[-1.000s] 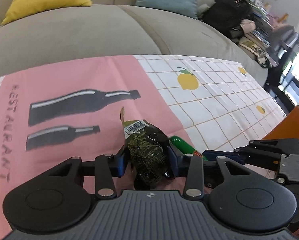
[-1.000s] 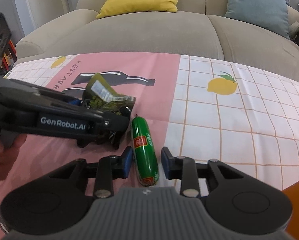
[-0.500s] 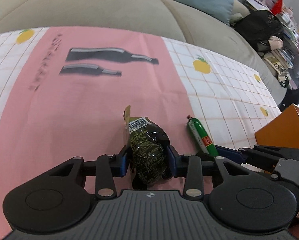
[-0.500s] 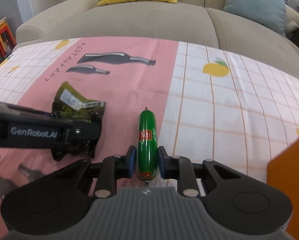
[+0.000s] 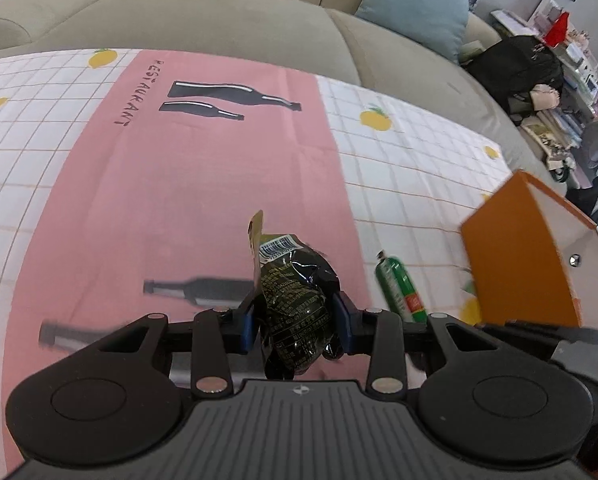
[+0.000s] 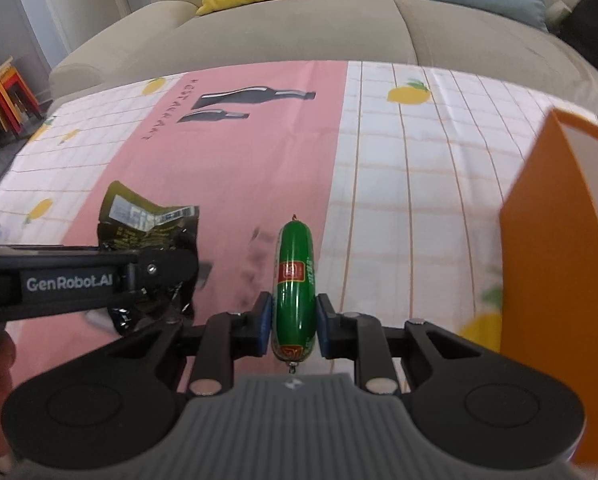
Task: Organize snacks
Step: 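Carry the seaweed bag and green sausage over the orange box and lower them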
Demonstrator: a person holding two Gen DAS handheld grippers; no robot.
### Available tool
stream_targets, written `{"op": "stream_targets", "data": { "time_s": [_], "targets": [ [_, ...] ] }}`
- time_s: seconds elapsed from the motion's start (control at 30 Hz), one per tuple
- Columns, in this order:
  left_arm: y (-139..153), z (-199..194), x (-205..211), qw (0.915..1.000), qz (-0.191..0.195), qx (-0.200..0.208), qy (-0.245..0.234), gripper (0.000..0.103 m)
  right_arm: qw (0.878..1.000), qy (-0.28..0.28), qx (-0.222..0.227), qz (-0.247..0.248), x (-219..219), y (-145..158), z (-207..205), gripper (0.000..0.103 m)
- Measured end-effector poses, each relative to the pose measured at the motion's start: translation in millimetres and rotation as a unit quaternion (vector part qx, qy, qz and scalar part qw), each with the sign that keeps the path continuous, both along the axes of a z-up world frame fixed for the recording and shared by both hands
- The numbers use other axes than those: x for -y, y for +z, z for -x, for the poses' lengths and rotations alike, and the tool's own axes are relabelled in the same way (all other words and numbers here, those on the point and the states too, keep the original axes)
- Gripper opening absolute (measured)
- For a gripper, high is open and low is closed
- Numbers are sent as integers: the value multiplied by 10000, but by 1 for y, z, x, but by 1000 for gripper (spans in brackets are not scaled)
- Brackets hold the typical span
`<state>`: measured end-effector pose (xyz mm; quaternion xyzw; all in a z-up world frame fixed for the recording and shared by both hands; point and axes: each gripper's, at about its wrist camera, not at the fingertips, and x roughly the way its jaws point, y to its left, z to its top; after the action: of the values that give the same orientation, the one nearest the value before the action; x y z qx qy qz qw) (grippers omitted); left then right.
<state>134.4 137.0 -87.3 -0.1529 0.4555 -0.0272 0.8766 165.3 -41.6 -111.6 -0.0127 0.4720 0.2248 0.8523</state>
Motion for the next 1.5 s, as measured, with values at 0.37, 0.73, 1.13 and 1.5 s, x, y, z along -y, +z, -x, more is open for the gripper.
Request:
{"op": "stream_targets", "data": {
  "time_s": [0.37,0.73,1.13,1.5],
  "targets": [
    [46,46,48,9990,-157,286,-297,42,9979,-309,227,-528,58,52,63,20],
    [90,35,134,9916,-157,714,-1066,42,9877,-974,854,-871,159,112,78,20],
    [108,-20,252,9712,-141,873,-2212,43,9804,-1722,786,-549,263,123,45,20],
    [66,-70,307,9661,-294,201,-2559,42,9738,-2261,116,-204,317,93,-4,20]
  ]
}}
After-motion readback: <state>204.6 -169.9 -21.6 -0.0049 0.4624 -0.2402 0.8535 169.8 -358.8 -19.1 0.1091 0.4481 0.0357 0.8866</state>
